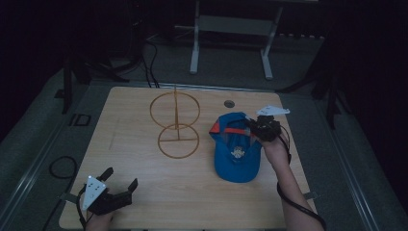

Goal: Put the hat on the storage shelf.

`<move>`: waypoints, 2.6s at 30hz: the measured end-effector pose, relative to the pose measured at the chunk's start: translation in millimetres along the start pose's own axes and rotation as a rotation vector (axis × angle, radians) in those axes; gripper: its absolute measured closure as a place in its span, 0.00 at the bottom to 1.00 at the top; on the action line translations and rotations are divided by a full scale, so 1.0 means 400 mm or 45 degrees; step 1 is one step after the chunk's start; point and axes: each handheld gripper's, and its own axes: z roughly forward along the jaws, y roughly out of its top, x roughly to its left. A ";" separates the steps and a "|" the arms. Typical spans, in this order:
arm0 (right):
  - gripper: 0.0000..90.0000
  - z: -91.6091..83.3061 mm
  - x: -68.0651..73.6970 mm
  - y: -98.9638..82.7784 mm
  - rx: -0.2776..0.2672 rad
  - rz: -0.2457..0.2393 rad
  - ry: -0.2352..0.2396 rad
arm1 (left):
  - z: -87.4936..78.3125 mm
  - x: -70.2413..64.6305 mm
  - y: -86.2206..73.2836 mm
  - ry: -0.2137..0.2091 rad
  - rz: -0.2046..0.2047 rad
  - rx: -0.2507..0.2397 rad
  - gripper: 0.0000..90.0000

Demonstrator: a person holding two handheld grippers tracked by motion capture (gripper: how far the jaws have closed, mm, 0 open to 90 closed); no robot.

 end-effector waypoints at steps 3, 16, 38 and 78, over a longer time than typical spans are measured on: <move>0.96 -0.035 0.013 0.020 -0.047 -0.025 -0.010 | -0.001 -0.001 0.003 -0.005 -0.017 0.010 0.02; 0.96 -0.182 0.056 0.068 -0.215 -0.103 0.029 | -0.006 -0.038 0.057 -0.088 -0.017 0.095 0.02; 0.96 -0.297 0.134 0.080 -0.331 -0.125 0.098 | 0.030 -0.206 0.282 -0.357 0.146 0.100 0.04; 0.96 -0.286 0.197 0.078 -0.310 -0.178 0.192 | 0.289 -0.470 0.507 -0.542 0.518 0.150 0.47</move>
